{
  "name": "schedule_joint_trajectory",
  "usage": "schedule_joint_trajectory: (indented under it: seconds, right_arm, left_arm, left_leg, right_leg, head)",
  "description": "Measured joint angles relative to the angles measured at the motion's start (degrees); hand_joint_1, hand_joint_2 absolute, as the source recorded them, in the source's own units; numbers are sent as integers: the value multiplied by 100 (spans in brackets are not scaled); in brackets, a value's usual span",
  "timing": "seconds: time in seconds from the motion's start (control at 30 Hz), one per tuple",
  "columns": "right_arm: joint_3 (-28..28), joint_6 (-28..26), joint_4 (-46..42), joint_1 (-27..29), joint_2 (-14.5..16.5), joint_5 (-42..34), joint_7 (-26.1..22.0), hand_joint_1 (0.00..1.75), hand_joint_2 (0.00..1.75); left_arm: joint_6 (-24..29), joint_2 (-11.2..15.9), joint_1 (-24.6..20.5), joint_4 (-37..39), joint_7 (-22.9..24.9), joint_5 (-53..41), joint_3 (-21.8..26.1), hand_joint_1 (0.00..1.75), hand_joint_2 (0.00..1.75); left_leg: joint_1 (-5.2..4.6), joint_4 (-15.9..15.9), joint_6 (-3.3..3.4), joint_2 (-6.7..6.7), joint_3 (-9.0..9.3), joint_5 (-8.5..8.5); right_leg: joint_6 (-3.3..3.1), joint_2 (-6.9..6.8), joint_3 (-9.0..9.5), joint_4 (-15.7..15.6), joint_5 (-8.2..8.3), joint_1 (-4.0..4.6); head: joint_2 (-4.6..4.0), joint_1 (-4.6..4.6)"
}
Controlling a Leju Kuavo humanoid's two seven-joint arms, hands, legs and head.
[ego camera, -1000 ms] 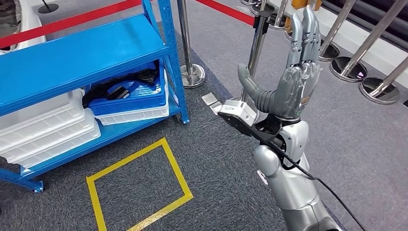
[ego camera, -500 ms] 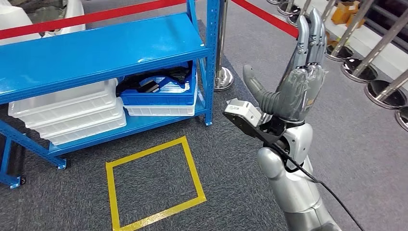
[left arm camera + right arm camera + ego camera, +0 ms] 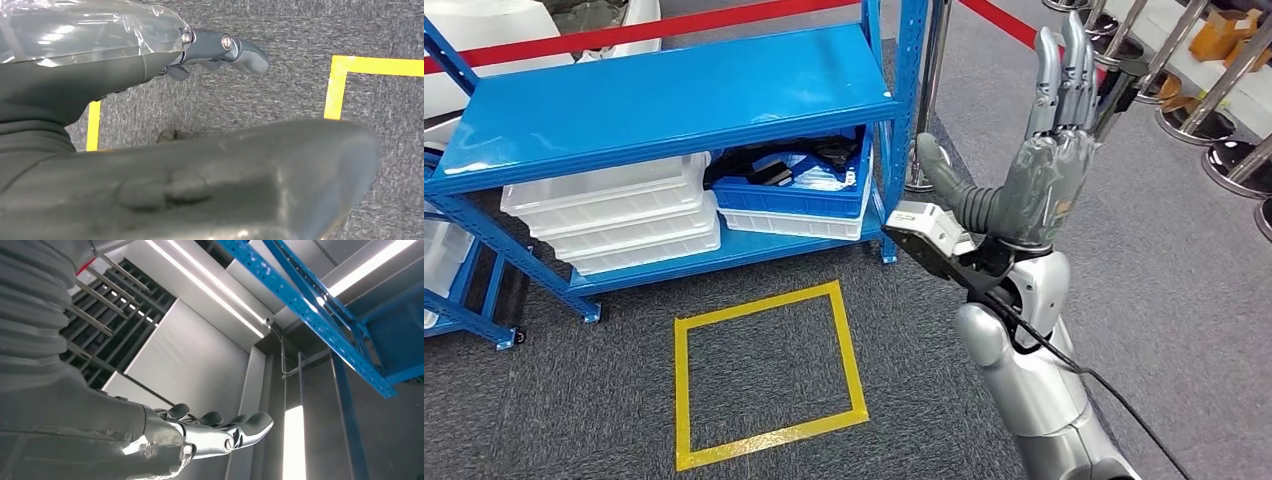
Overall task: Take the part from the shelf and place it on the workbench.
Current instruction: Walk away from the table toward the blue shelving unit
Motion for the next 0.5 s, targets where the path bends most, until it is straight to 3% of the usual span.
schedule_joint_trajectory:
  seconds: [0.03,0.1,0.23,0.4,0.5]
  right_arm:
    - [19,0,1,-17,-7,8,25,0,0]
    - [47,0,3,-43,-21,3,41,0,0]
    - [82,0,14,-81,-38,-4,28,0,0]
    - [132,0,38,-120,-38,-20,22,0,0]
    - [147,0,44,-122,-38,-15,31,0,0]
  left_arm:
    - [0,3,-1,0,0,-1,1,0,0]
    - [0,4,3,0,0,-1,2,0,0]
    - [43,2,31,-1,-17,42,2,0,0]
    - [105,2,38,0,-69,95,4,0,0]
    - [109,2,41,0,-81,105,4,0,0]
  left_leg:
    - [-12,-337,23,19,162,115]
    - [-28,-611,58,41,278,145]
    - [-22,-633,51,32,285,134]
    - [-27,-628,101,33,288,112]
    - [-28,-626,108,33,290,108]
  right_leg:
    - [26,-14,15,2,-17,6]
    - [62,-22,27,12,-58,29]
    - [-30,-19,62,-15,-81,48]
    - [81,-19,102,-98,-49,46]
    - [110,-19,105,-109,-46,46]
  head:
    - [0,-1]
    - [0,-1]
    - [0,13]
    - [0,26]
    - [0,25]
